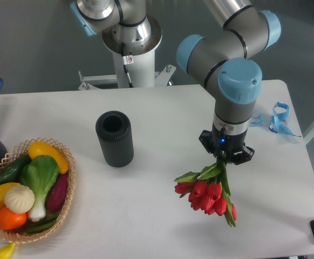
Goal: Insert the flowers into the vase
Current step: 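Carry the red tulip bunch in the gripper toward the black vase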
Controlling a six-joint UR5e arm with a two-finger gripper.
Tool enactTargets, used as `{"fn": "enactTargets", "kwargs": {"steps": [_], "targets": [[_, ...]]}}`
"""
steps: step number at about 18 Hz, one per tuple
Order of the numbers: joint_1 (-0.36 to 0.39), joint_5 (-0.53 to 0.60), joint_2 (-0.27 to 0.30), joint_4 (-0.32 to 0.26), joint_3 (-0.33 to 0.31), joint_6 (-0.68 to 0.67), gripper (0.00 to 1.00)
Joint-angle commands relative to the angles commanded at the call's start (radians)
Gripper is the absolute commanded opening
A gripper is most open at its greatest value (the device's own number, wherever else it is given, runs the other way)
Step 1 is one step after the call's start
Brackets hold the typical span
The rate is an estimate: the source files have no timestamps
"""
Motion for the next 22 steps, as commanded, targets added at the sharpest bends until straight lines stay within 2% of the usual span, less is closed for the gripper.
{"fn": "enactTargets", "kwargs": {"steps": [3,10,16,19,22], "targets": [[0.000,-0.002,0.021,0.000,-0.006,0.000,0.00],[-0.002,-0.018,0.023,-0.002,-0.012,-0.020,0.00],[-0.009,-0.188,0.078,0.015,-0.015,-0.109,0.00],[-0.017,-0.300,0.101,0.075,-0.018,-0.177,0.00],[-0.026,-0.423,0.121,0.176,-0.028,-0.305,0.00]]}}
